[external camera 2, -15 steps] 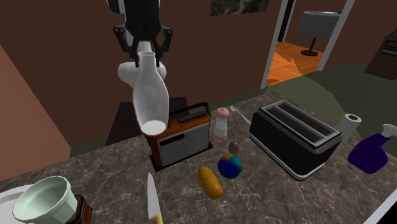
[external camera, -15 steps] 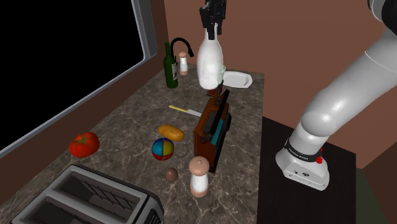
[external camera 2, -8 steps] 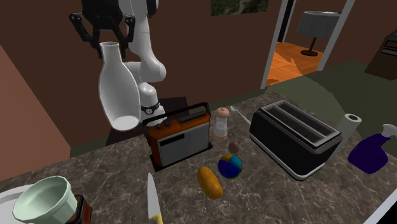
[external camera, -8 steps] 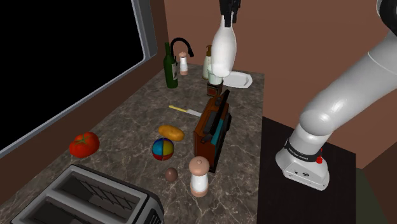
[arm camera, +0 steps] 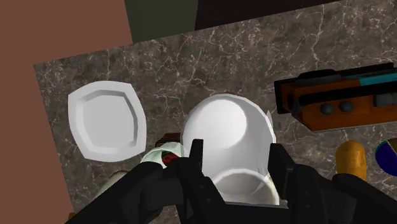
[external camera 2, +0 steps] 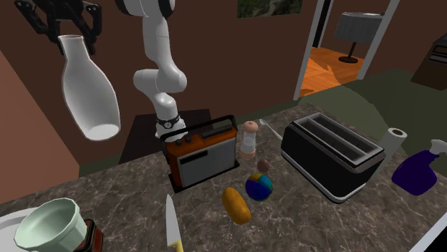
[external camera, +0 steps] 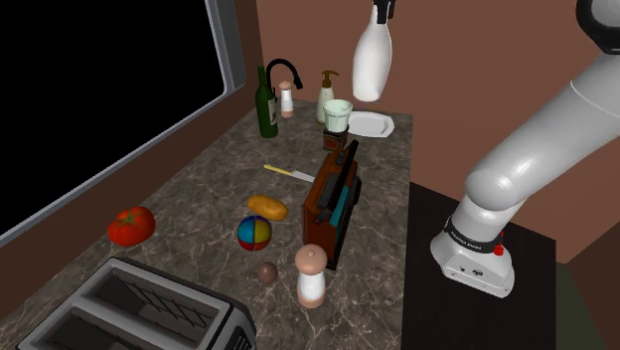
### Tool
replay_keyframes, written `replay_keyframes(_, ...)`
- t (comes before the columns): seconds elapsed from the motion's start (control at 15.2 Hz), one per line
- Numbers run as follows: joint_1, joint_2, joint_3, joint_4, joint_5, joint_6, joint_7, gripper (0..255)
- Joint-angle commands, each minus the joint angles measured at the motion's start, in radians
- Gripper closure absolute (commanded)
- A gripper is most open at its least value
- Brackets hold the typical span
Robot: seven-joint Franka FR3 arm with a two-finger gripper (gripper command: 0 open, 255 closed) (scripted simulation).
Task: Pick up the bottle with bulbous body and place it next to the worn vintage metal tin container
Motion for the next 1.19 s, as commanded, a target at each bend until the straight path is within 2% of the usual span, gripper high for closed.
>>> replay_keyframes(0.0, -0.016, 0.021, -0.032, 0.04, -0.013, -0.014, -0.054, 255)
replay_keyframes(1.12, -0.013, -0.1, -0.038, -0.324, -0.006, 0.228, -0.034, 255)
